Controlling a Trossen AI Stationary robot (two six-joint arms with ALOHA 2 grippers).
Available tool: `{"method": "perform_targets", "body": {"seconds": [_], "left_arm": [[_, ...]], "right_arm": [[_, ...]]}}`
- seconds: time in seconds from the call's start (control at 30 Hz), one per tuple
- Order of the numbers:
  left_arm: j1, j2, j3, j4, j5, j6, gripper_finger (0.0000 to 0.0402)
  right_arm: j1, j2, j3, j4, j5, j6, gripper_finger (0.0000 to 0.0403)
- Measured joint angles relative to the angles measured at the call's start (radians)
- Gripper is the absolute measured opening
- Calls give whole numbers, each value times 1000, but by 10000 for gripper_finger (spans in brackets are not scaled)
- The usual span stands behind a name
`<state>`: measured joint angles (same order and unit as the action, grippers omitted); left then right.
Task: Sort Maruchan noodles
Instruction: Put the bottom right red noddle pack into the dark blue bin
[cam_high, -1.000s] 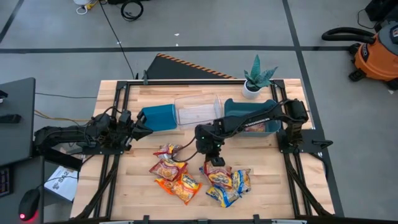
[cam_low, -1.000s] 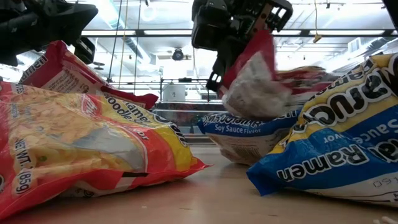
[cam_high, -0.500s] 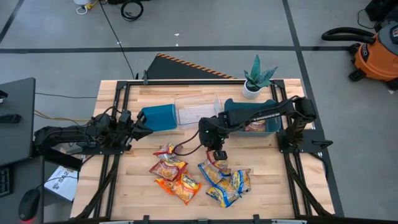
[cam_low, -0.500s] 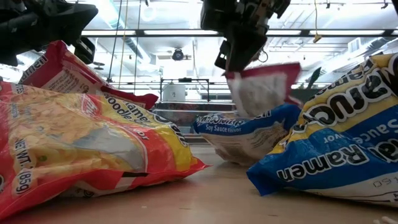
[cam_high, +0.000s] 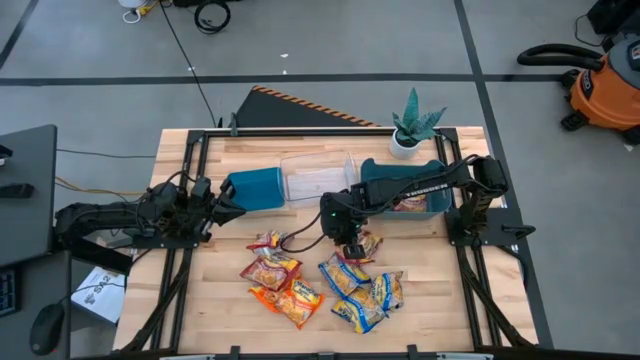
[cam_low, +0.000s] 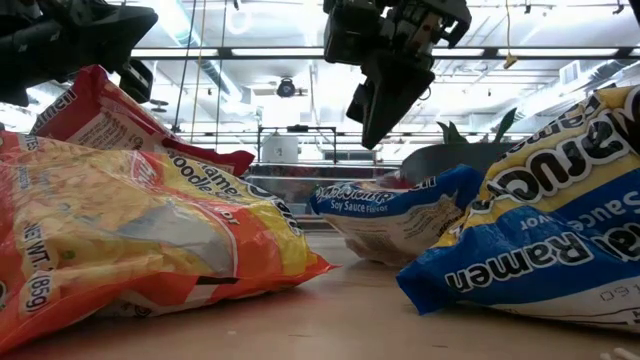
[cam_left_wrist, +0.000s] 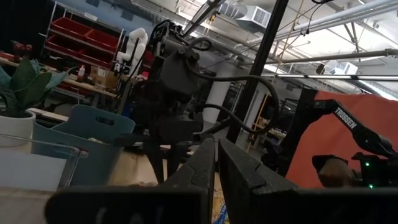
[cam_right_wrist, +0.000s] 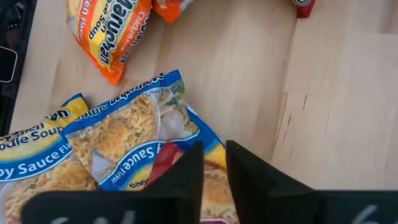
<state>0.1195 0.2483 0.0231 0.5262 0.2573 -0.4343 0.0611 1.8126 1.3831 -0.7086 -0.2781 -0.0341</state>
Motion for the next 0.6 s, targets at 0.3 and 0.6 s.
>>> {"method": "perform_targets", "body": {"seconds": [0.3, 0.6], "left_arm": [[0, 0, 0, 0, 0, 0, 27], [0, 0, 0, 0, 0, 0, 27]], "right_arm": [[40, 0, -29, 58, -38, 8, 178], [160, 2, -94, -66, 141, 149, 187]]}}
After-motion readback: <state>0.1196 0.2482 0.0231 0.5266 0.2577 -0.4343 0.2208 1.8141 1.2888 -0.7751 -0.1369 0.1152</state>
